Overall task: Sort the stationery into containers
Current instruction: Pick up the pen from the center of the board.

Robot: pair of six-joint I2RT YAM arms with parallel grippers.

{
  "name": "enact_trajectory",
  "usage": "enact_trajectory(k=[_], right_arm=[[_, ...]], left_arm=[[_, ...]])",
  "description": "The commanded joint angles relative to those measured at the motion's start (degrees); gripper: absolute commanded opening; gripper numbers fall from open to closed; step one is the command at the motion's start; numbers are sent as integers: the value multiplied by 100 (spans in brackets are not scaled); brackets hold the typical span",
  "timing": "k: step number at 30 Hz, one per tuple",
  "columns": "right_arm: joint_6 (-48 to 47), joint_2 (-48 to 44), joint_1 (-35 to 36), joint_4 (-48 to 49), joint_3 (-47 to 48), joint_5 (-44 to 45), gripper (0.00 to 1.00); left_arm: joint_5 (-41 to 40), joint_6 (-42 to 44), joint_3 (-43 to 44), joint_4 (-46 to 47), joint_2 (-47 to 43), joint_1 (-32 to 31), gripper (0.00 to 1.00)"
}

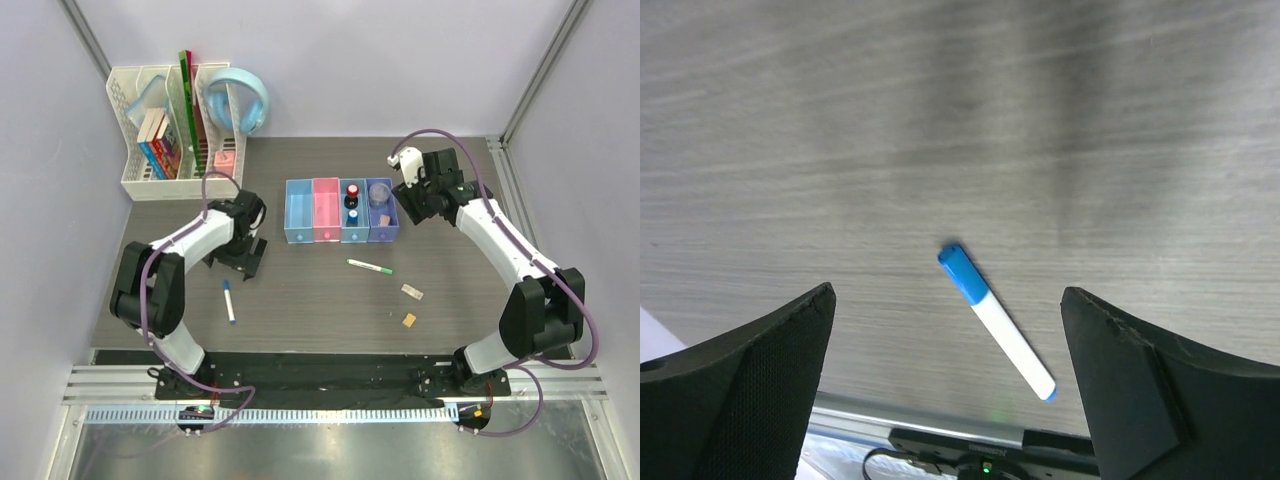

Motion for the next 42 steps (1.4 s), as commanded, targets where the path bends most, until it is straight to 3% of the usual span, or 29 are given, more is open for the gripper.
enact_trajectory(k=[1, 9, 15, 29, 37, 39, 42], right_arm=[[13, -314, 0, -12, -22, -20, 65], [57, -331, 9, -56, 65, -11, 65], [127, -244, 26, -179, 276, -2, 65], [233, -41, 70, -284, 531, -2, 65], [286, 20, 71, -284, 496, -72, 65], [303, 29, 79, -284, 505, -90, 65], [321, 20, 71, -284, 505, -107, 65]], left_arm=[[328, -250, -164, -111, -369, 72, 93], [495, -355, -200, -287, -283, 195, 92], [1126, -549, -156, -410, 131, 502, 82], [1937, -1155, -499, 126, 403, 977, 80], [2138, -1234, -464, 152, 887, 986, 56], [2165, -1243, -446, 152, 931, 986, 54], [2183, -1252, -455, 170, 940, 986, 39]])
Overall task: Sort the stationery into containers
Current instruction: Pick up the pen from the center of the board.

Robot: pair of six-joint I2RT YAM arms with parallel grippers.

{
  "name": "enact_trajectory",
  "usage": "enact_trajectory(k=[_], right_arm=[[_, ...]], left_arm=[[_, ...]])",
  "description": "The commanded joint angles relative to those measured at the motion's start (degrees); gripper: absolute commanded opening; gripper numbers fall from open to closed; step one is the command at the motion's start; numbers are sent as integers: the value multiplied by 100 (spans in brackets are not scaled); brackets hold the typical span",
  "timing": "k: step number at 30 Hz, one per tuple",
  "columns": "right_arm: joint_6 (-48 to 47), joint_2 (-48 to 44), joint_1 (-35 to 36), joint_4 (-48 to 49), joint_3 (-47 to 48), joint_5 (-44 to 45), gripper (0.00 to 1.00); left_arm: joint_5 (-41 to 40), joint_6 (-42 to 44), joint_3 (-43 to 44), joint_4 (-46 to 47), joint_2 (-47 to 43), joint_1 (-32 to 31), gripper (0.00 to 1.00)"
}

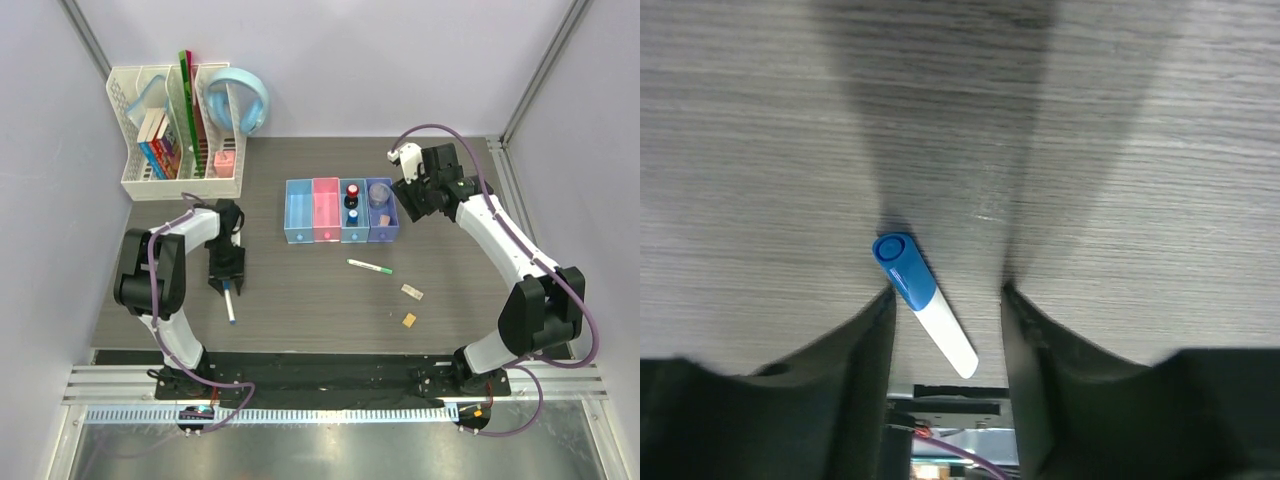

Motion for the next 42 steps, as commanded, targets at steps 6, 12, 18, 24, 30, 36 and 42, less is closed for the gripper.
enact_trajectory(k=[6, 12, 18, 24, 30, 36, 42], right_arm=[[135, -41, 20, 11, 234, -107, 65], [179, -85, 38, 11, 225, -117, 65], [179, -85, 38, 11, 234, -117, 65], [179, -24, 38, 2, 269, -99, 65], [240, 47, 73, 2, 234, -90, 65], [276, 126, 82, 46, 173, -46, 65], [346, 310, 117, 134, 76, -64, 65]], left_arm=[[463, -74, -155, 507, 301, -2, 17], [568, 93, -50, 480, 275, -11, 0], [577, 295, 160, 462, 109, -20, 0], [814, 340, 773, 472, -217, -28, 0], [1166, 234, 2058, 243, -77, -63, 0], [1728, -38, 3254, 338, 459, -213, 0], [2088, -275, 4404, 647, 1318, -599, 0]])
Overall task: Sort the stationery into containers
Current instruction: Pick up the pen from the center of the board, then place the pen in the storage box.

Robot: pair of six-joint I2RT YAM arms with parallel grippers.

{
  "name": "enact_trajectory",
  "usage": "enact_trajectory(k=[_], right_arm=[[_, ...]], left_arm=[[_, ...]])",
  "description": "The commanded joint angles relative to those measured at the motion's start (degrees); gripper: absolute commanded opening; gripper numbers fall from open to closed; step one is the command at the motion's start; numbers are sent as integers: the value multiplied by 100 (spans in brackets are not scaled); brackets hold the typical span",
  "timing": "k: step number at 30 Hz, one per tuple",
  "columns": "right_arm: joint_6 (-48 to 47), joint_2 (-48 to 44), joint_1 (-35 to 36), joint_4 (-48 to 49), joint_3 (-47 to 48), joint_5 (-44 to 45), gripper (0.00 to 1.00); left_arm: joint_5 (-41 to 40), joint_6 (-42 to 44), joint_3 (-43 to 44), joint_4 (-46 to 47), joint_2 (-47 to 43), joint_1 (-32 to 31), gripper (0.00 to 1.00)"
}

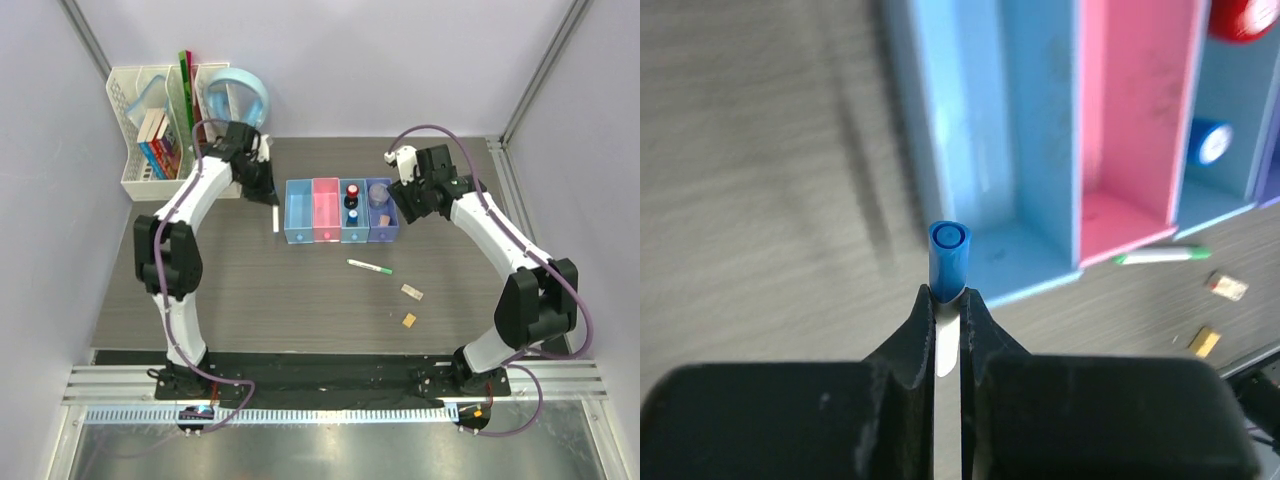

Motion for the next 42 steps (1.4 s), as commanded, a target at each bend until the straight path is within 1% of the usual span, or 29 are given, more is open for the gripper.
enact_trajectory(k=[1, 2, 4, 5, 8, 11, 14, 18, 25, 26, 28, 29, 31, 32, 33, 36, 40, 42], right_arm=[[112, 142, 71, 127, 61, 15, 65], [121, 168, 88, 127, 61, 32, 65], [139, 230, 106, 136, 43, 41, 65], [156, 239, 115, 145, 34, 50, 65], [165, 257, 124, 171, -36, 50, 65], [165, 274, 141, 206, -97, 76, 65], [156, 300, 150, 241, -159, 94, 65], [156, 344, 150, 285, -186, 77, 65], [183, 362, 238, 321, -308, -64, 65], [130, 353, 308, 329, -352, -55, 65], [60, 344, 404, 338, -492, -336, 64], [-1, 353, 518, 338, -554, -406, 64], [-89, 380, 694, 338, -712, -416, 64], [-177, 388, 860, 347, -774, -424, 64], [-204, 432, 932, 347, -870, -433, 64], [-257, 494, 1134, 382, -1020, -547, 64], [-327, 678, 1327, 426, -1108, -574, 64], [-318, 731, 1372, 470, -1161, -574, 64]], left_arm=[[567, -263, 904, 210, 708, -363, 0], [655, -289, 1297, 184, 832, -416, 0], [778, -350, 1660, 157, 1183, -539, 0], [788, -377, 1992, 157, 1280, -583, 0], [1024, -578, 2442, 280, 1579, -698, 0], [1139, -728, 2680, 421, 1790, -812, 0], [1183, -772, 2821, 421, 1984, -909, 0], [1131, -887, 2708, 666, 2089, -935, 0], [683, -808, 2804, 869, 2581, -953, 1], [647, -799, 2830, 878, 2651, -953, 5], [612, -773, 2918, 843, 2827, -953, 12], [612, -755, 2927, 851, 2871, -953, 19], [515, -694, 2927, 860, 2942, -962, 23], [498, -667, 2927, 860, 2960, -953, 31], [480, -632, 2927, 860, 2977, -953, 34], [462, -606, 2883, 843, 2977, -953, 34], [445, -562, 2708, 869, 2872, -944, 44], [445, -570, 2655, 852, 2819, -944, 45]])
